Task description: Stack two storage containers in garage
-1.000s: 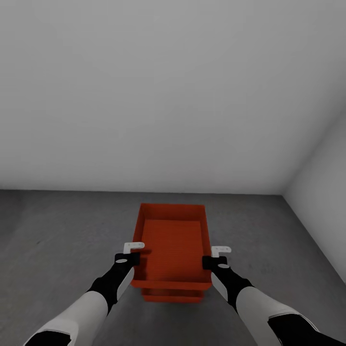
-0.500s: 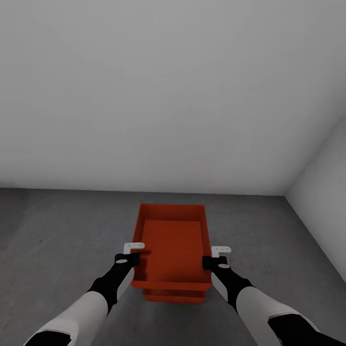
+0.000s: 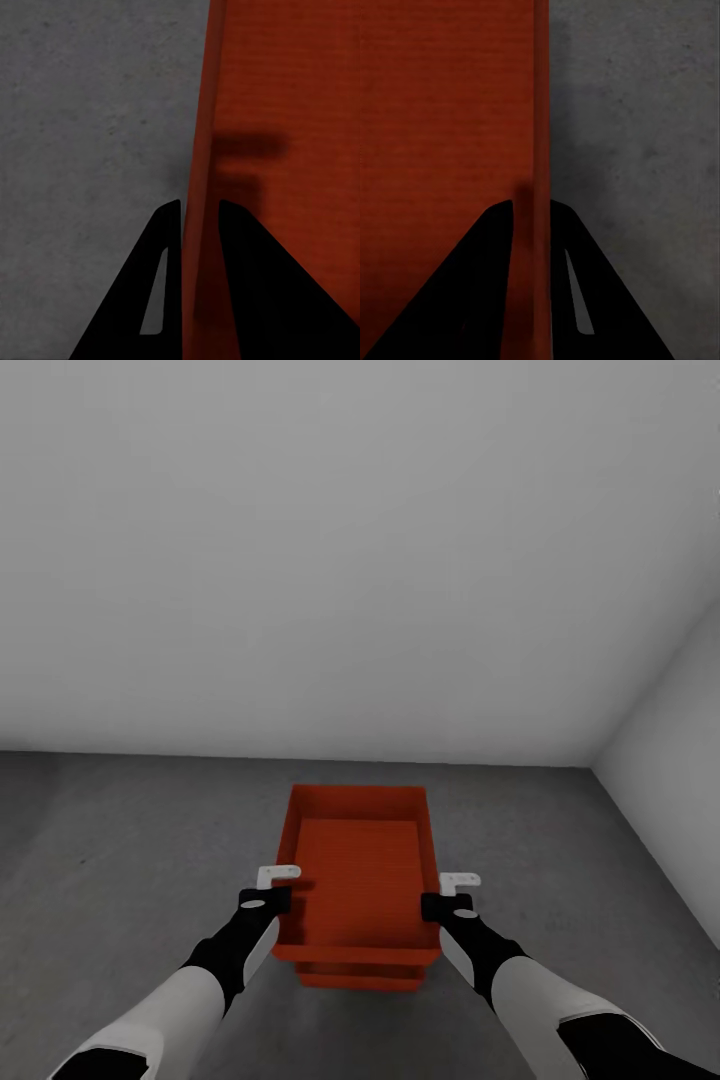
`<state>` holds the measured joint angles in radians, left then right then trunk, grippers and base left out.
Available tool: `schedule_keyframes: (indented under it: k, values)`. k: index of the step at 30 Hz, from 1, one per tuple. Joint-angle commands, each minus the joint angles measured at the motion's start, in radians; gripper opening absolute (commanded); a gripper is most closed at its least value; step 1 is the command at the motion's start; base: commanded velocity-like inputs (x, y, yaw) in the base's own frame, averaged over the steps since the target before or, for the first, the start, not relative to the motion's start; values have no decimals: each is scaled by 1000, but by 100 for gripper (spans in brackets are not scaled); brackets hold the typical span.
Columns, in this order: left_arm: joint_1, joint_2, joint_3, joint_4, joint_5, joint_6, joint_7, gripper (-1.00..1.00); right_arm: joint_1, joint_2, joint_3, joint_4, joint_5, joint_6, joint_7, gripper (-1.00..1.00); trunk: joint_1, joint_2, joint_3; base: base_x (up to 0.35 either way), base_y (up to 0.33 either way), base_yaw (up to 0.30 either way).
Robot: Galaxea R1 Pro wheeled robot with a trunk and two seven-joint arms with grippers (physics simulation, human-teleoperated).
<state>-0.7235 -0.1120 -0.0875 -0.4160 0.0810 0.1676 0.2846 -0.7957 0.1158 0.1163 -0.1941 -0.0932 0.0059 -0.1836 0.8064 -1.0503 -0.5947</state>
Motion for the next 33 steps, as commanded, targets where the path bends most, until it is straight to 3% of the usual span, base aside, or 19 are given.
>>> schedule_keyframes:
  k: [1, 15, 33]
  values:
    - [-1, 2, 6, -1, 86, 7, 11, -100, 0, -2, -15, -4, 7, -30, -45, -100, 0, -1, -1, 0, -43, 0]
    - [-1, 3, 6, -1, 86, 7, 11, -100, 0, -1, -15, -4, 10, -29, -88, -100, 0, -1, -1, 0, -6, -122]
    - [-1, 3, 6, 0, 86, 7, 11, -100, 0, 1, -15, -4, 12, -30, -92, -100, 0, -1, -1, 0, 0, -8]
